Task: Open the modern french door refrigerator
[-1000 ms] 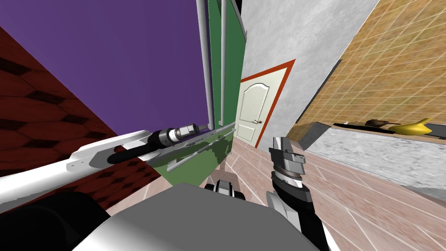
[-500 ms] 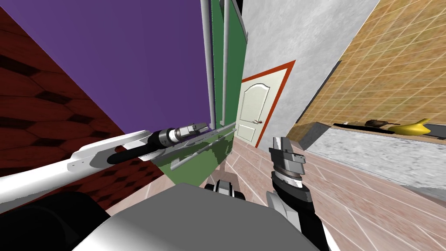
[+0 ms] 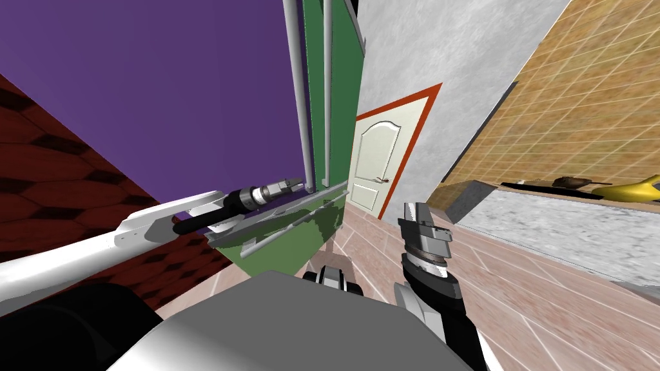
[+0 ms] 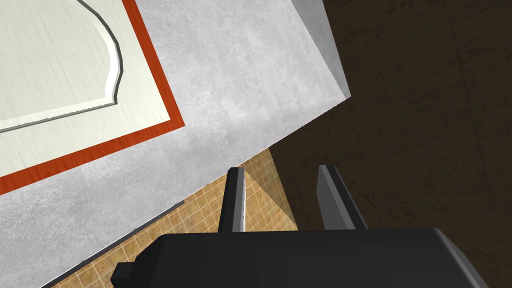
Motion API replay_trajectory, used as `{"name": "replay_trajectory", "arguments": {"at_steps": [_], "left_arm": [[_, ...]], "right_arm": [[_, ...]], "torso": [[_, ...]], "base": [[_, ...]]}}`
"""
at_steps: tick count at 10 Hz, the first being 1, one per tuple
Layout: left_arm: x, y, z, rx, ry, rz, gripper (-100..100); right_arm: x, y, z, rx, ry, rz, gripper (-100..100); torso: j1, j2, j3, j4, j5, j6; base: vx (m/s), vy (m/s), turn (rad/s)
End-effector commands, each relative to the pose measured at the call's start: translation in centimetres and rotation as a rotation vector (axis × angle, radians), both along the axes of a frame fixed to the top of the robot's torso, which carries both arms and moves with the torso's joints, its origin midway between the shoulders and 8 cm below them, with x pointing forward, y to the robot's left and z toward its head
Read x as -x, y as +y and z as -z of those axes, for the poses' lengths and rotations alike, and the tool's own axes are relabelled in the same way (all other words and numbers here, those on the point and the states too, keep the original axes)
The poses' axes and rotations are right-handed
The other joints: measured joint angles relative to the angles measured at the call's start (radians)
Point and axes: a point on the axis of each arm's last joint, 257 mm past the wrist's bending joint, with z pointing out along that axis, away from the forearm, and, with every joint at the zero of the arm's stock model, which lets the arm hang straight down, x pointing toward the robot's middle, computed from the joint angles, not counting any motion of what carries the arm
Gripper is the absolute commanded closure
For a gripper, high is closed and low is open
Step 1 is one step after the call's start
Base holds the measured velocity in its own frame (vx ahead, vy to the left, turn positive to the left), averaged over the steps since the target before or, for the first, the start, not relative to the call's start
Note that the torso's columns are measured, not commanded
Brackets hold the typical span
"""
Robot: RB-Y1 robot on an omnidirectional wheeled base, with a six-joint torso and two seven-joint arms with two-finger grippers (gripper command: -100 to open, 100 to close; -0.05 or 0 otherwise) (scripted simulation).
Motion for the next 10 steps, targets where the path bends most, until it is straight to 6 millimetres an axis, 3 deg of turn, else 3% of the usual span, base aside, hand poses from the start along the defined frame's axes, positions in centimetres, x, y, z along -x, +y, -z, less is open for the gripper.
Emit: {"name": "replay_trajectory", "arguments": {"at_steps": [1,8,10], "left_arm": [[-1.9,2.3,-0.1,0.002,-0.001,-0.067,-100],[-5.9,8.4,-0.1,0.003,-0.004,-0.238,-100],[-5.9,8.5,-0.4,0.003,-0.005,-0.24,-100]], "right_arm": [[0.0,0.0,0.0,0.0,0.0,0.0,0],[0.0,0.0,0.0,0.0,0.0,0.0,0],[0.0,0.0,0.0,0.0,0.0,0.0,0]], "torso": [[0.001,0.001,0.001,0.0,0.0,0.0],[0.0,-0.001,0.0,0.0,0.0,0.0],[0.0,-0.001,-0.001,0.0,0.0,0.0]], "base": [[0.045,-0.05,0.021],[0.047,-0.048,0.016],[0.045,-0.04,0.017]]}}
